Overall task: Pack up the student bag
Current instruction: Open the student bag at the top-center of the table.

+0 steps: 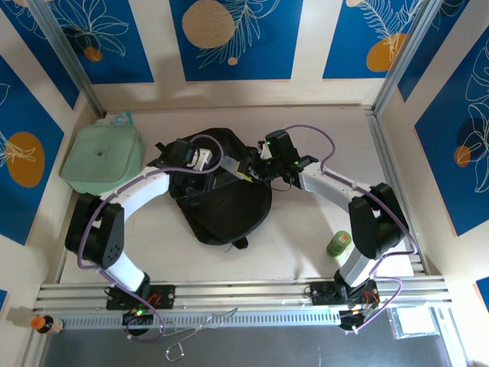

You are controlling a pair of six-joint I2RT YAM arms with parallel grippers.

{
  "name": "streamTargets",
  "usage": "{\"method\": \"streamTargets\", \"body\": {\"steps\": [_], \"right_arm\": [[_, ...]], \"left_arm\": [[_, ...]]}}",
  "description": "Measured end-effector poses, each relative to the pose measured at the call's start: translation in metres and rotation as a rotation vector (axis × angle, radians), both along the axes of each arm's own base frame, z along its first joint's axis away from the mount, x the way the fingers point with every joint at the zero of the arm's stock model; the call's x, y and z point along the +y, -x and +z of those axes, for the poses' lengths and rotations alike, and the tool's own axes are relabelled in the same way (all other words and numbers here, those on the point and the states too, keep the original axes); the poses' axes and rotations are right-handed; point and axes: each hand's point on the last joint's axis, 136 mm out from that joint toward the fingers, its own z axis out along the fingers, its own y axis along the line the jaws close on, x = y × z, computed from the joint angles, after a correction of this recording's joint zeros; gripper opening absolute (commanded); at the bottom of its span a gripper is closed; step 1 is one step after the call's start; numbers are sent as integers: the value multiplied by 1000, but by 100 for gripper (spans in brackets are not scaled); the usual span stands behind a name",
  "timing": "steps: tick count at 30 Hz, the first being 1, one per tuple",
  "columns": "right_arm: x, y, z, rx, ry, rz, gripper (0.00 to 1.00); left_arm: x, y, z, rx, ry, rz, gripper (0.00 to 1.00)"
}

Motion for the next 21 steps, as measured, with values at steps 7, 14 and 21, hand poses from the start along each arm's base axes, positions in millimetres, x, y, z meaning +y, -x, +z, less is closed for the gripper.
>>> {"method": "streamTargets", "body": {"steps": [7, 14, 21], "right_arm": [[2, 2, 6, 24, 8, 3, 11], [17, 6, 23, 11, -21, 46, 11], [21, 27, 1, 86, 8, 84, 11]], "left_arm": [[-13, 20, 21, -42, 83, -85, 14], [-25, 33, 14, -23, 90, -131, 11], [-35, 43, 0, 8, 77, -168, 11]]}}
